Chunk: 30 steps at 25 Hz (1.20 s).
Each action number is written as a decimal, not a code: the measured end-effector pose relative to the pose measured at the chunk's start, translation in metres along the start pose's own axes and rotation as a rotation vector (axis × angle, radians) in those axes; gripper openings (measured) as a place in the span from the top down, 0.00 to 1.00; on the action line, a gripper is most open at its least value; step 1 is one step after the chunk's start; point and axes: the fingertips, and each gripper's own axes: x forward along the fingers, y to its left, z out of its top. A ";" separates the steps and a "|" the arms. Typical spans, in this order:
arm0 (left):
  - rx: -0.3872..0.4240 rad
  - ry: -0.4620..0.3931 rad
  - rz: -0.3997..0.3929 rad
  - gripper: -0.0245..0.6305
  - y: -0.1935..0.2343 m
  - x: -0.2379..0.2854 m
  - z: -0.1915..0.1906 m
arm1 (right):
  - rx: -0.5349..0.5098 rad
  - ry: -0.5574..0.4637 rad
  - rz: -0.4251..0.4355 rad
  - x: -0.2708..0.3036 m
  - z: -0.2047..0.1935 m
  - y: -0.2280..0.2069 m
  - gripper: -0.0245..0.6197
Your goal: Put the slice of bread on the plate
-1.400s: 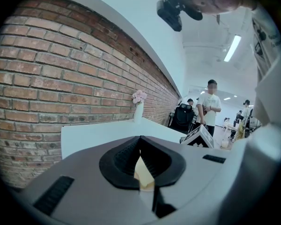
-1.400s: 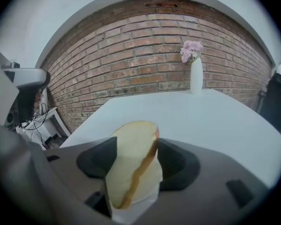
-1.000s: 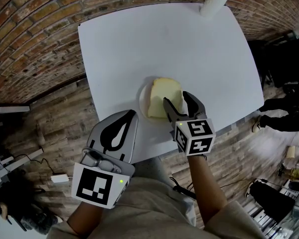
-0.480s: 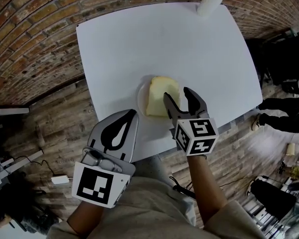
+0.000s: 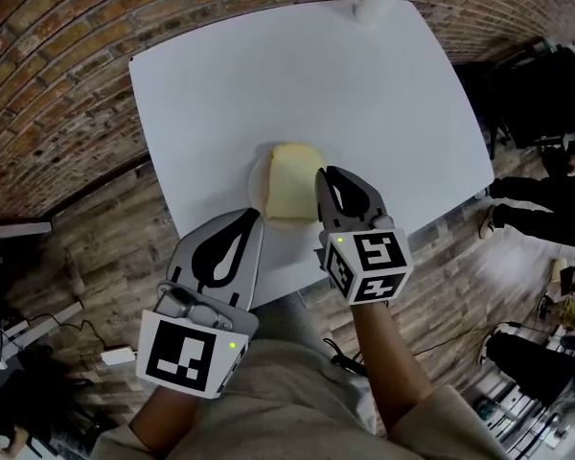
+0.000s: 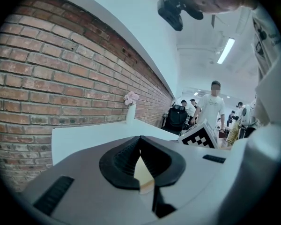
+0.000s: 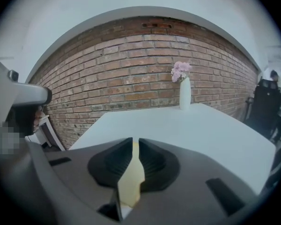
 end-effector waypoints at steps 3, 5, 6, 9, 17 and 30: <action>0.006 -0.007 -0.016 0.95 -0.008 0.001 0.002 | -0.024 -0.009 0.005 -0.008 0.004 0.003 0.91; 0.011 -0.009 -0.023 0.95 -0.010 0.000 0.003 | -0.026 -0.016 0.004 -0.012 0.007 0.005 0.93; 0.013 -0.010 -0.025 0.95 -0.012 0.000 0.003 | -0.025 -0.021 0.004 -0.014 0.009 0.006 0.94; 0.015 -0.016 -0.030 0.95 -0.016 -0.001 0.005 | -0.026 -0.037 0.008 -0.022 0.015 0.008 0.95; 0.027 -0.030 -0.043 0.95 -0.026 -0.005 0.012 | -0.037 -0.102 0.019 -0.045 0.039 0.017 0.95; 0.057 -0.056 -0.067 0.95 -0.043 -0.007 0.028 | -0.063 -0.230 0.044 -0.102 0.085 0.038 0.95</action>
